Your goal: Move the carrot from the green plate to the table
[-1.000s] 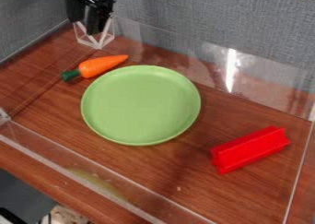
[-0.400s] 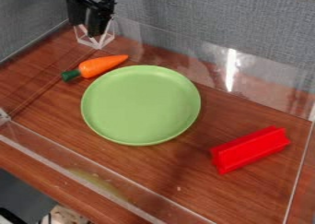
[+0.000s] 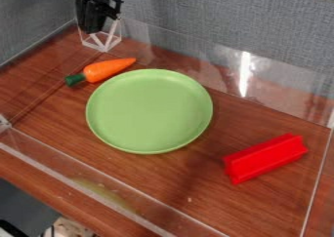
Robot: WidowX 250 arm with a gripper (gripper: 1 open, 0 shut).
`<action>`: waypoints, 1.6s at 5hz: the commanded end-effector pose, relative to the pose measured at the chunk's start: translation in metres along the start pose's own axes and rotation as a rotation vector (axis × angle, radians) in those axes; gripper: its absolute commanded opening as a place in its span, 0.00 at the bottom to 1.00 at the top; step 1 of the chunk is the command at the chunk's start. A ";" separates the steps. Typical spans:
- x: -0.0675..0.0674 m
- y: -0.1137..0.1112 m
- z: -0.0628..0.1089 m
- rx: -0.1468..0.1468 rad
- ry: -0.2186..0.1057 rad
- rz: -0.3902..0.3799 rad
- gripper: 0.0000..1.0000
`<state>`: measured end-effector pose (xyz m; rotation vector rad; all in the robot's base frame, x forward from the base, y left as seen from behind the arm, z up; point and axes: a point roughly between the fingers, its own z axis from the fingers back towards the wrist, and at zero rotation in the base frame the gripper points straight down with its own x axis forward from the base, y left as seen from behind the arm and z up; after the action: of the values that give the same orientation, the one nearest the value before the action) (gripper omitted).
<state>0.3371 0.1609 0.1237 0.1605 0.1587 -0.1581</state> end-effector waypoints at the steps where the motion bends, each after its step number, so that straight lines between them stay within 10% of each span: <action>1: 0.002 0.004 0.021 0.023 -0.056 0.007 1.00; 2: -0.005 -0.006 0.034 0.038 -0.050 0.028 0.00; 3: -0.011 -0.017 0.045 0.054 -0.046 0.044 0.00; 4: -0.012 -0.018 0.048 0.055 -0.048 0.042 1.00; 8: -0.004 -0.010 0.043 0.052 -0.050 0.037 1.00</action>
<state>0.3345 0.1404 0.1460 0.1858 0.1579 -0.1426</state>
